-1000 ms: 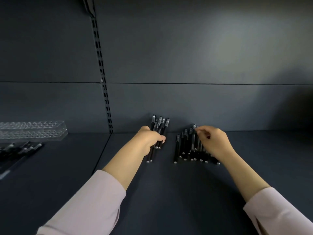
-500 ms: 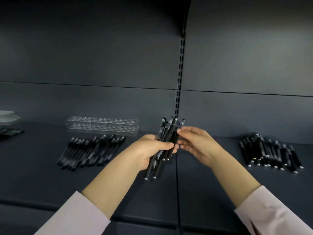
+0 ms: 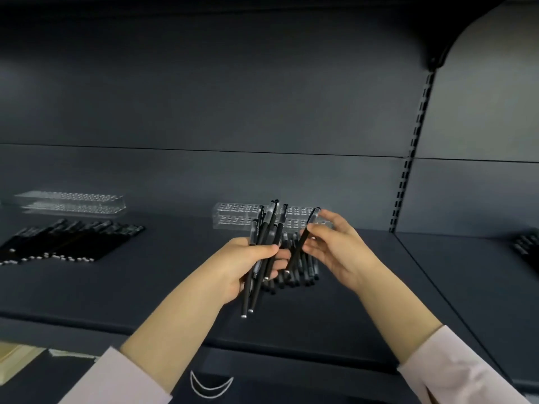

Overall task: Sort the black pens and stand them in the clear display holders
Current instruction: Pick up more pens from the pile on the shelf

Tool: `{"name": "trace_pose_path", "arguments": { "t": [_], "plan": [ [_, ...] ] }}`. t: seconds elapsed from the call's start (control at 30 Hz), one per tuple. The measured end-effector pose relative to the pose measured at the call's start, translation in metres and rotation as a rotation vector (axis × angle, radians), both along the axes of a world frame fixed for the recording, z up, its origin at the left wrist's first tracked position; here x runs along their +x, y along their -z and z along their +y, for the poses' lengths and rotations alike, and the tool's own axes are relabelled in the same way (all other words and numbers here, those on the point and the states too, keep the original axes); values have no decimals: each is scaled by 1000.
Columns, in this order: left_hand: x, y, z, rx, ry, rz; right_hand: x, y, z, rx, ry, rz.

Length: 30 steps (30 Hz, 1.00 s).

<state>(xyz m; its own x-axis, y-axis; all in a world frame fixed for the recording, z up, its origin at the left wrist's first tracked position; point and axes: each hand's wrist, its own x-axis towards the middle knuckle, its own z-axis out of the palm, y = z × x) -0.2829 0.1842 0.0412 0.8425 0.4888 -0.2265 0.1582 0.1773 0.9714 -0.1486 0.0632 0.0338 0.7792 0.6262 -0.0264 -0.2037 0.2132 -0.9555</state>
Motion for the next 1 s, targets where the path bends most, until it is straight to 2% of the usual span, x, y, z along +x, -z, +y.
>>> {"name": "trace_pose_path", "arguments": {
  "t": [0.2, 0.6, 0.73, 1.0],
  "plan": [
    [-29, -1, 57, 52, -39, -23, -11, -8, 53, -5, -40, -35],
    [-106, 8, 213, -11, -280, -104, -63, -7, 207, -61, -59, -87],
    [-126, 7, 278, -28, -292, -115, -91, 1, 267, -112, -62, -84],
    [-146, 11, 361, -7, -183, -87, -139, 19, 363, -306, -45, -225]
  ]
}}
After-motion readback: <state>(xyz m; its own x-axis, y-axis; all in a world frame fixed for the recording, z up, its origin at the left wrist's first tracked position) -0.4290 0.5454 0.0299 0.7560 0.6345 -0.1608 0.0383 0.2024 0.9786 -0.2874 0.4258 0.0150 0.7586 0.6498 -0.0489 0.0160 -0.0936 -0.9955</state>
